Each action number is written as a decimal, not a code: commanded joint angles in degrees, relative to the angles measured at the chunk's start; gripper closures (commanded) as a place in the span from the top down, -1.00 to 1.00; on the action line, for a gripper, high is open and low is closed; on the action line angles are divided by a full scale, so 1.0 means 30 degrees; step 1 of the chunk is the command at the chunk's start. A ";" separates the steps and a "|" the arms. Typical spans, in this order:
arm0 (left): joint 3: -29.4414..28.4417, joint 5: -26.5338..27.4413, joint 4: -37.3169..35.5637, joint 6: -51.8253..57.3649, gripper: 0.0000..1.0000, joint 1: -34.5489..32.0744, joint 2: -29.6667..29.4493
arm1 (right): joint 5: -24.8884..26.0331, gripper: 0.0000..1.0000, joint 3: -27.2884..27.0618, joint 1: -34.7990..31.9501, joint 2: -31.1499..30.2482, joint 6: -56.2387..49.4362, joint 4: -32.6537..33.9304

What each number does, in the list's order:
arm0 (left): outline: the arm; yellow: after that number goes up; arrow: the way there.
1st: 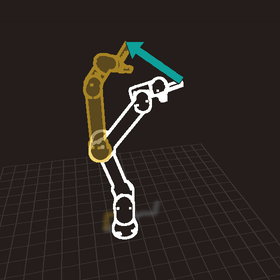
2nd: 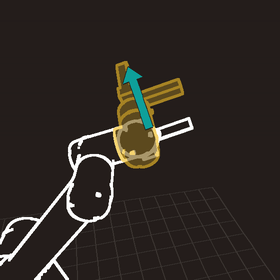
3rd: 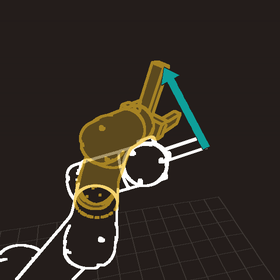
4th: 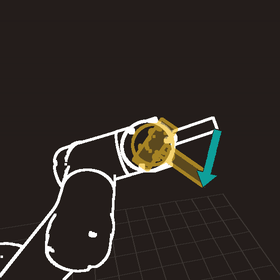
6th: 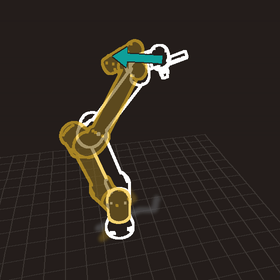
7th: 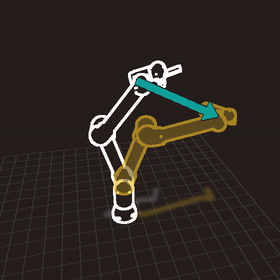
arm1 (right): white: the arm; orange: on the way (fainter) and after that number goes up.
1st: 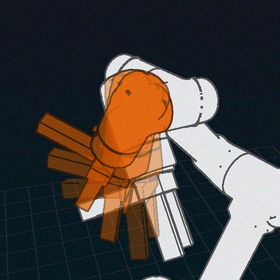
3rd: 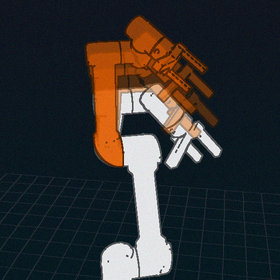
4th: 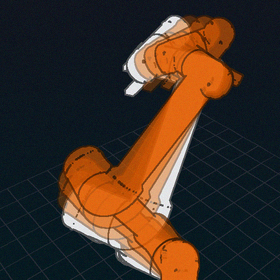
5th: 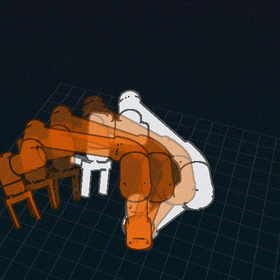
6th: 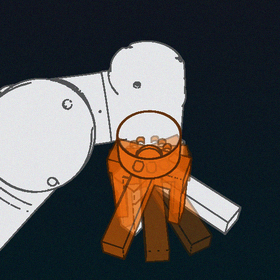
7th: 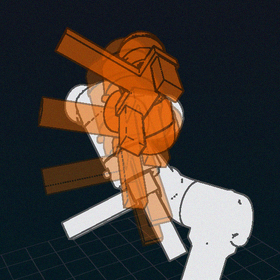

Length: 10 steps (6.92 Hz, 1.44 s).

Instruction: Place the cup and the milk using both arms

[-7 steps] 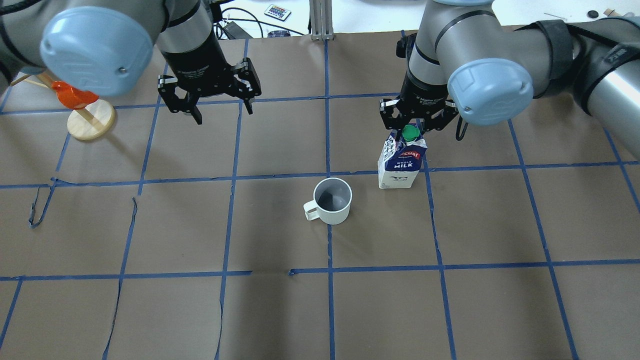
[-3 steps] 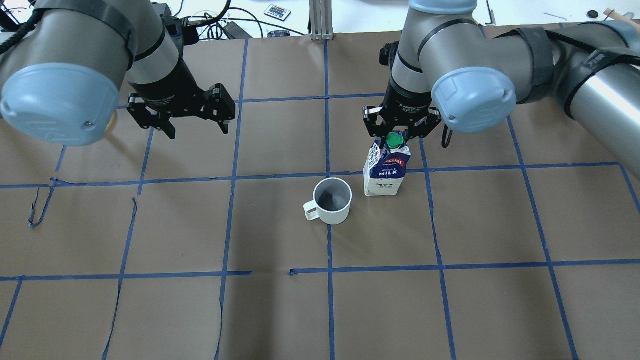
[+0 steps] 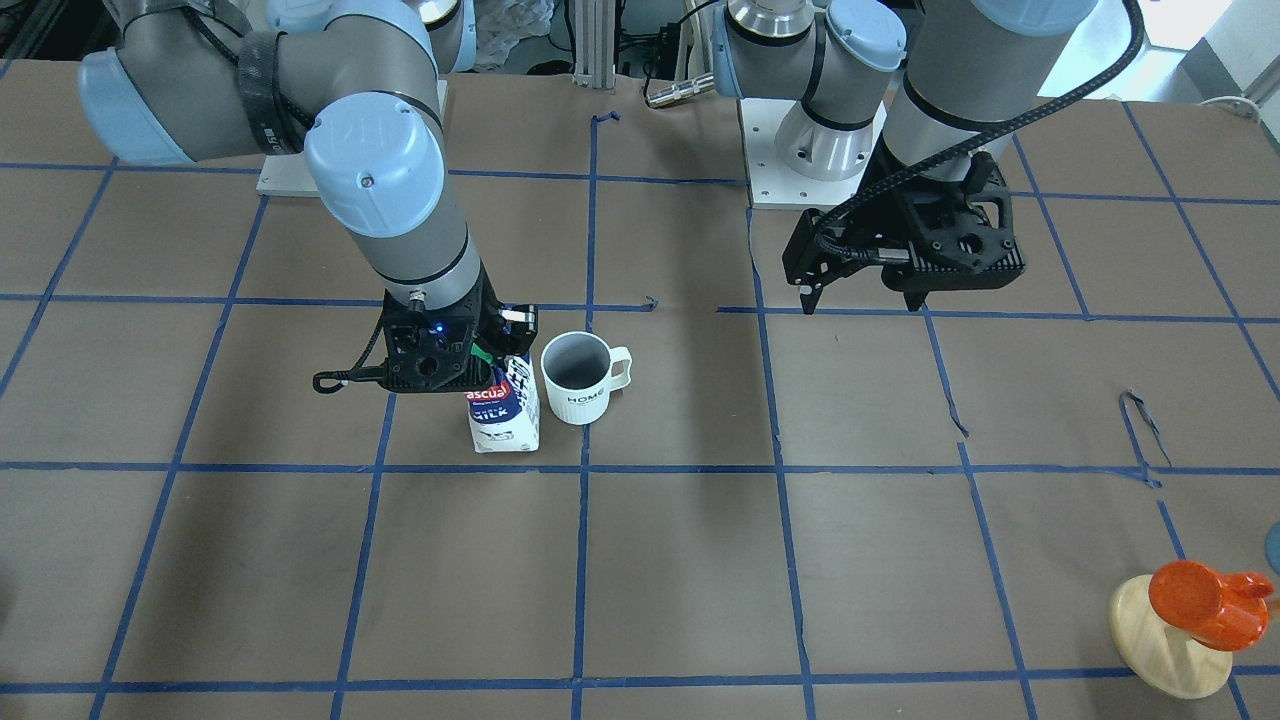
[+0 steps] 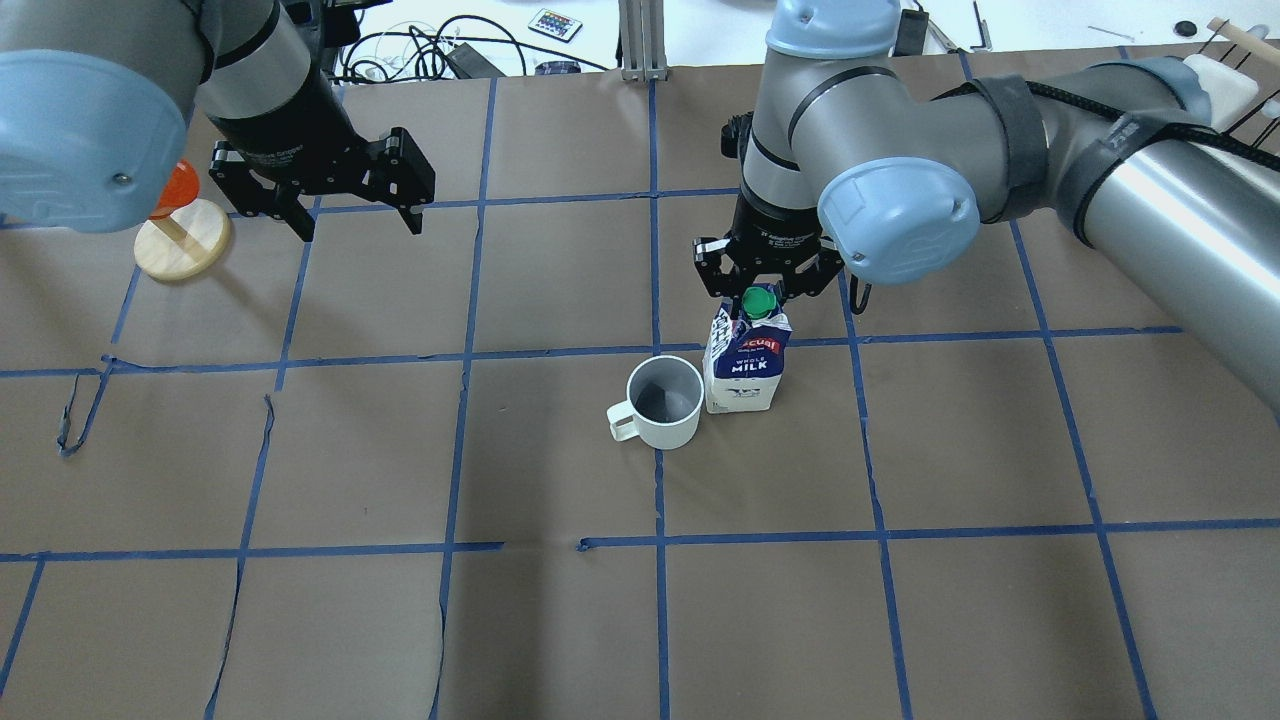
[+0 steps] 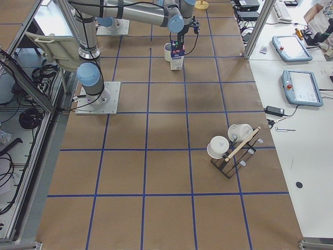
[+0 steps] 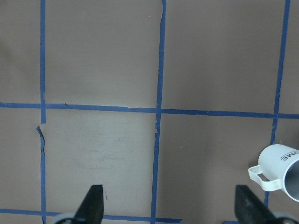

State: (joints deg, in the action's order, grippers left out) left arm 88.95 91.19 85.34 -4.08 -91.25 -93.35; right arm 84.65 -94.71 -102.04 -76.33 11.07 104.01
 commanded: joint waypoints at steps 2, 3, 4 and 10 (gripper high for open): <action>-0.0089 0.0014 0.0147 0.0012 1.00 0.0007 0.0002 | -0.0032 -0.37 -0.0040 -0.0057 0.0044 0.0030 -0.0041; -0.0089 0.0043 0.0089 0.0012 1.00 0.0007 0.0002 | -0.0004 0.22 -0.0041 -0.0057 0.0044 0.0030 0.0018; -0.0089 0.0044 0.0060 0.0012 1.00 0.0036 0.0002 | -0.0032 0.48 -0.0012 -0.0057 0.0044 0.0030 0.0047; -0.0089 0.0073 0.0058 0.0012 1.00 0.0066 0.0090 | 0.1105 1.00 0.1512 0.2569 -0.1590 -0.0206 0.0430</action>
State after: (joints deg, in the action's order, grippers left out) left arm 88.68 91.41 85.19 -4.04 -91.06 -93.20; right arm 86.57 -91.05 -97.74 -78.90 10.39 105.80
